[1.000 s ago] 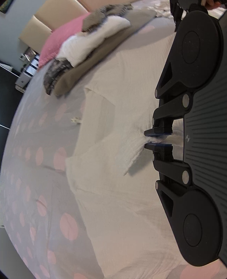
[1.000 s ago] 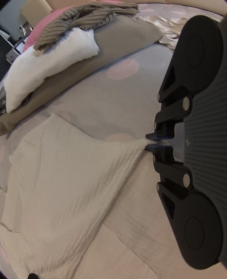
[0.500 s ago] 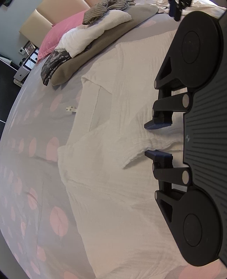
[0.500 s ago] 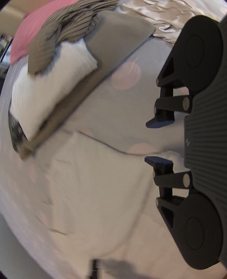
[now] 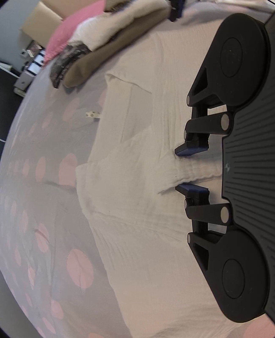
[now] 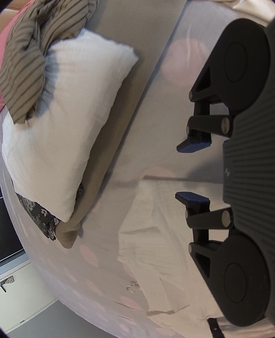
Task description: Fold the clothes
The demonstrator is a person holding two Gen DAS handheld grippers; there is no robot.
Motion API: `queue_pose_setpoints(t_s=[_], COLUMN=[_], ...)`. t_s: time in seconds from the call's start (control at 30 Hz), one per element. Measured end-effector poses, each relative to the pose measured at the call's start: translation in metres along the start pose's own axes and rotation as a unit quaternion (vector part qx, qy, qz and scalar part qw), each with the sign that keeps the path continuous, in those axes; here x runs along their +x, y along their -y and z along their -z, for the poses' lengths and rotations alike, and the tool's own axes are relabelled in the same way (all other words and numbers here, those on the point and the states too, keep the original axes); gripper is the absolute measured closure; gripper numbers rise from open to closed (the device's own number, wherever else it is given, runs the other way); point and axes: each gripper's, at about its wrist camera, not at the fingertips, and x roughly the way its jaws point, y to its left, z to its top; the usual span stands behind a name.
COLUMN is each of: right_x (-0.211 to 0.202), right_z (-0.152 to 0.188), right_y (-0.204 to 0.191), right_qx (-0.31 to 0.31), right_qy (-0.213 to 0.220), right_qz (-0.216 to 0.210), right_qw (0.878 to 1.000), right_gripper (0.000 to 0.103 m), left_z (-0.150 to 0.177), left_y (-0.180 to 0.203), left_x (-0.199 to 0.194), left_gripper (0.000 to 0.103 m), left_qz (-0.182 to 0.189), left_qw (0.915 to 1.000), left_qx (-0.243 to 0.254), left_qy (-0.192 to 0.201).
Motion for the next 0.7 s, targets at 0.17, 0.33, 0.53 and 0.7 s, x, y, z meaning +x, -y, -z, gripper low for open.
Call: queue_pose_setpoints(t_s=[0.17,0.33,0.53,0.7], right_x=[0.020,0.034,0.015,0.015], right_z=[-0.011,-0.010,-0.013,-0.010], right_y=[-0.003,-0.010,-0.012,-0.020], right_qx=[0.026,0.029,0.009,-0.016], right_qy=[0.007,-0.014,0.029,0.025], right_qz=[-0.007,-0.022,0.030,0.055], right_qw=[1.000,0.999,0.999,0.998], right_gripper=[0.059,0.084,0.100,0.094], left_z=[0.002,0.003,0.002,0.003], left_y=[0.011,0.014,0.019,0.023], left_x=[0.002,-0.001,-0.016,-0.008], left_gripper=[0.078,0.095,0.097,0.095], left_qz=[-0.021,-0.009,-0.003,-0.015], left_qw=[0.9993,0.9994,0.9980,0.9981], left_qx=[0.030,0.033,0.039,0.051], left_qy=[0.001,0.008,0.049,0.031])
